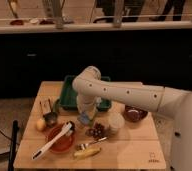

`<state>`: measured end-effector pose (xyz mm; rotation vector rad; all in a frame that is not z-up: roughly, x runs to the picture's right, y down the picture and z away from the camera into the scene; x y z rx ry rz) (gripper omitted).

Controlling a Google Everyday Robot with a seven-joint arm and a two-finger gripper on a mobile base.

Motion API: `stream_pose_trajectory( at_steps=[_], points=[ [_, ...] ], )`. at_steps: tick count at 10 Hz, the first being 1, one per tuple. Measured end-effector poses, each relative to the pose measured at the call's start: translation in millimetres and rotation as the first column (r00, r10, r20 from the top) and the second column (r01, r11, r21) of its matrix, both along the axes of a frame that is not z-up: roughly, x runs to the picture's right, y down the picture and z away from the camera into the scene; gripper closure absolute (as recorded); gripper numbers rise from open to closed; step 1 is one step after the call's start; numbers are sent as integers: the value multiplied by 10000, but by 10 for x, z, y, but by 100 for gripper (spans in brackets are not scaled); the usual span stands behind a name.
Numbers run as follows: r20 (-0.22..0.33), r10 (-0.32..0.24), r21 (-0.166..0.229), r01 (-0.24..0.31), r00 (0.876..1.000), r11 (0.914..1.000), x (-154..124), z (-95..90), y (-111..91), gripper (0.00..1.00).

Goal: Place sponge in plastic cup

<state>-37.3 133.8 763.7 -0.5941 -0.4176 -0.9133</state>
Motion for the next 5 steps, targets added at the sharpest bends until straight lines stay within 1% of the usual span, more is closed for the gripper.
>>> stream_pose_trajectory(
  at_steps=[1, 2, 3, 4, 5],
  points=[
    [-21, 42, -4, -43, 10000, 10000, 21, 12, -13, 95],
    [-48, 93, -1, -93, 9999, 10000, 52, 26, -33, 87],
    [-37, 214, -12, -214, 9998, 9998, 89, 44, -75, 73],
    [-27, 264, -39, -264, 9996, 9996, 110, 53, -92, 65],
    [-10, 315, -70, -315, 9995, 9995, 126, 62, -107, 55]
  ],
)
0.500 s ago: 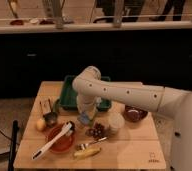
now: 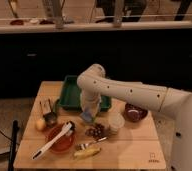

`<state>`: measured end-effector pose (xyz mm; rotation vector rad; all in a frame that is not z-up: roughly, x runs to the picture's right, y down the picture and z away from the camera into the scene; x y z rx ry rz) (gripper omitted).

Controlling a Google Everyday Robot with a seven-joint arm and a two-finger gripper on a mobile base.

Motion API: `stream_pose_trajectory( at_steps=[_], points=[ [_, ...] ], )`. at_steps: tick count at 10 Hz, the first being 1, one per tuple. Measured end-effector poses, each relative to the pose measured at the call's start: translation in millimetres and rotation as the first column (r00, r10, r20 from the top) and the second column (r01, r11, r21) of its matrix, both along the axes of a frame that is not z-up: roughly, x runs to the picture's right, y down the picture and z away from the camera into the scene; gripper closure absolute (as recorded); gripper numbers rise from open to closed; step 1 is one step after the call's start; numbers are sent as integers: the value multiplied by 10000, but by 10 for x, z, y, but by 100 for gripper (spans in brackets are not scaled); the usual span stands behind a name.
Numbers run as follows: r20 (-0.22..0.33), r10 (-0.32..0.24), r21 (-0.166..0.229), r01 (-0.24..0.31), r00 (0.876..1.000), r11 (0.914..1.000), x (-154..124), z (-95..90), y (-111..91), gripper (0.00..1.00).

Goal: Place sponge in plastic cup

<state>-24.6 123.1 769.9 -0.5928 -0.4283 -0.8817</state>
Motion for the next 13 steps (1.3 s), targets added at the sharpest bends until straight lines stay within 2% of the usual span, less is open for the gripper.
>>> stream_pose_trajectory(
  at_steps=[1, 2, 4, 10, 13],
  points=[
    [10, 16, -26, -16, 10000, 10000, 6, 7, -5, 48],
    [45, 63, -69, -62, 10000, 10000, 9, 18, -10, 33],
    [53, 92, -116, -91, 9999, 9999, 13, 25, -15, 21],
    [-49, 79, -221, -80, 10000, 9997, 46, 34, -9, 20],
    [-152, 69, -80, -71, 9999, 9999, 111, 44, -90, 20]
  ],
)
